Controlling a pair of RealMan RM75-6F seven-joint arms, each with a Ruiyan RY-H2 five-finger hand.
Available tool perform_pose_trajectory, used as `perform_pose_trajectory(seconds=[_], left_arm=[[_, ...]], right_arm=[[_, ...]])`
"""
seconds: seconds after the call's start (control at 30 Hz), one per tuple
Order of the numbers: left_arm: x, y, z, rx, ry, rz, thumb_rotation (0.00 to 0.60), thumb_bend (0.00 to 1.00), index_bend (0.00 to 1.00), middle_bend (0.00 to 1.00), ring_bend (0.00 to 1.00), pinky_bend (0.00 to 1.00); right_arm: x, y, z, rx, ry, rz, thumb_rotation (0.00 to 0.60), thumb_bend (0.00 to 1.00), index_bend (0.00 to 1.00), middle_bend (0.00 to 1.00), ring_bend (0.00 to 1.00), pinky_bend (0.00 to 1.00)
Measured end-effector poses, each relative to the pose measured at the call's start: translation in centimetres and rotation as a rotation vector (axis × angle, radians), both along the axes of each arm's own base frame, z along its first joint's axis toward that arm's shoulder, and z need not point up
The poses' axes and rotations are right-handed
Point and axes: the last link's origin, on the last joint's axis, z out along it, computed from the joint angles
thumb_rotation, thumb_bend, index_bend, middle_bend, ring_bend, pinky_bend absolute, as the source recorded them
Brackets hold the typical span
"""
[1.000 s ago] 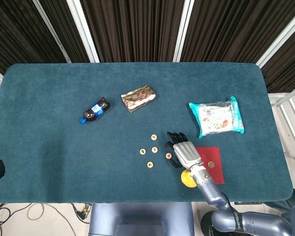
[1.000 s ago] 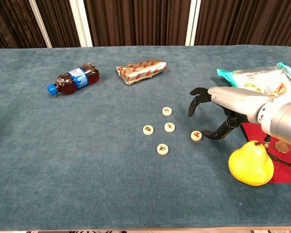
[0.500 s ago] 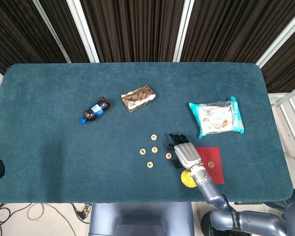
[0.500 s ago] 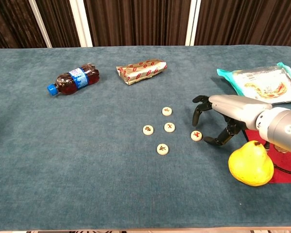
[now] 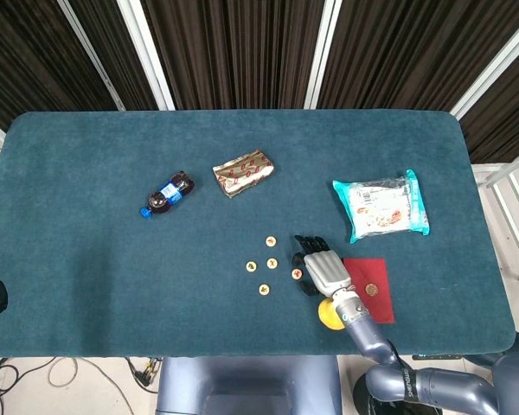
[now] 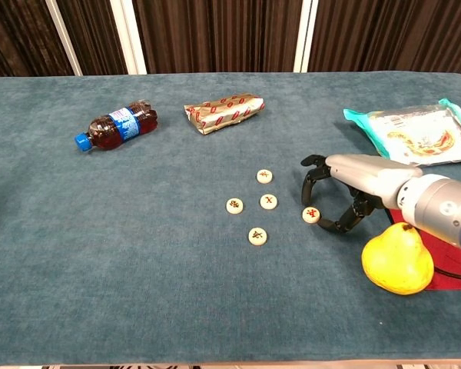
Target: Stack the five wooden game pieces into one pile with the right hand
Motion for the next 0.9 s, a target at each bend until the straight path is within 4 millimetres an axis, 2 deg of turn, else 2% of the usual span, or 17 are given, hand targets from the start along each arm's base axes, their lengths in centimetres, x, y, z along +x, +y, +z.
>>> perform_pose_trajectory(seconds=[0.9], left_arm=[[-0.07,0.11,0.04,0.008,-0.002,0.011,0.600,0.59,0.10,0.00,0.00,0.00]], right_arm=[[-0.36,-0.36,-0.81,0.006,-0.010,-0.020,0.600,0.44,0.48,0.00,0.00,0.00]])
